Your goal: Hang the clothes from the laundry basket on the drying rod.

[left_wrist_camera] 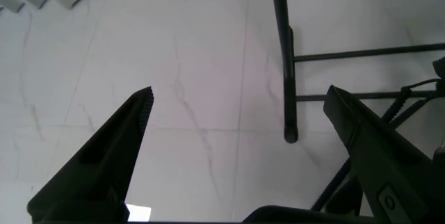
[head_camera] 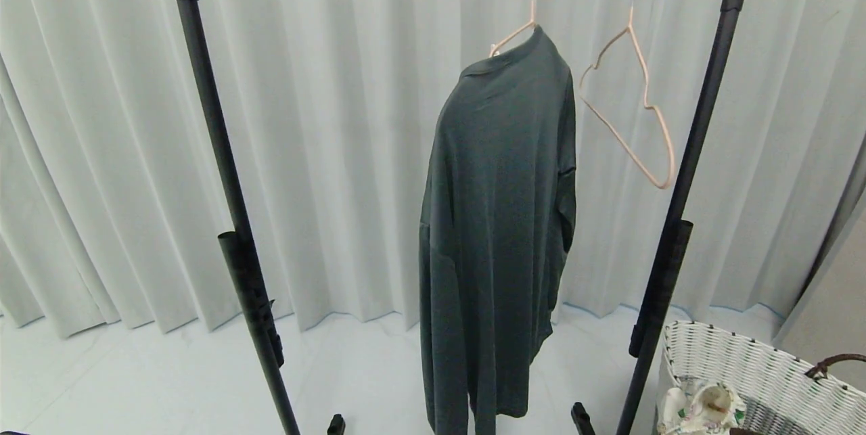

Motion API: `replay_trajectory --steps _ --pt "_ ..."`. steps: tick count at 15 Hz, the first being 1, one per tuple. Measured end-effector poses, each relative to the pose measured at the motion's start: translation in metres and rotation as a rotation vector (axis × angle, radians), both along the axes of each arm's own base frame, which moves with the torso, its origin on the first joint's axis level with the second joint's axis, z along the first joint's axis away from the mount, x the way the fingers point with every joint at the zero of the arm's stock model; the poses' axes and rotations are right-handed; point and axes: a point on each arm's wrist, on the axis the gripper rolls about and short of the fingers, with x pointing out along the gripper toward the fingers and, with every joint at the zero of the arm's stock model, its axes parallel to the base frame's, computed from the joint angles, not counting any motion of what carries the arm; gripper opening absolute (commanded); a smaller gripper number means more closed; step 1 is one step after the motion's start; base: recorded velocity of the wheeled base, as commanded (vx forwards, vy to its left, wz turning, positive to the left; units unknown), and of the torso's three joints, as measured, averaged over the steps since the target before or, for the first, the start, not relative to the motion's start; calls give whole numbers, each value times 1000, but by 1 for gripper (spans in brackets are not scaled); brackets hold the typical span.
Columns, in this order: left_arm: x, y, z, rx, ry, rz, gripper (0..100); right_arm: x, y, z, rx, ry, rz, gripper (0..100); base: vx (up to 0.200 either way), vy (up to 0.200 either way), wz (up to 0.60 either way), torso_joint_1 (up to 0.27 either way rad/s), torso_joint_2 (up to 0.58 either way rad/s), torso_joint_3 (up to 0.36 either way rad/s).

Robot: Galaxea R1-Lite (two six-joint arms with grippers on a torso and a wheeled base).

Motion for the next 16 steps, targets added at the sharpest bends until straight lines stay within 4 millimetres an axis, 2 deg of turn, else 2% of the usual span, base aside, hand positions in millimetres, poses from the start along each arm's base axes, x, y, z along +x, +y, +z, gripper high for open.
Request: replay_trajectory --steps 1,5,6,9,11,14,16 --pt "0 0 0 0 -1 0 100 0 1 0 41 -8 7 100 200 0 0 -2 7 2" --pt "0 0 0 0 -1 -7 100 0 3 1 137 -19 77 100 0 0 0 0 0 0" --pt "0 -1 0 0 -2 -18 100 5 4 6 155 -23 104 100 0 0 0 0 0 0" --pt "0 -2 0 0 -2 -61 100 33 5 27 151 8 163 100 0 0 0 0 0 0" --pt "0 -3 0 0 -4 -82 100 61 5 34 129 64 197 100 0 0 0 0 0 0" --pt "0 -3 0 -3 -8 -86 100 98 8 31 110 160 244 100 0 0 0 0 0 0" --pt "0 -3 0 -5 -10 -85 100 111 10 23 113 227 263 100 0 0 0 0 0 0"
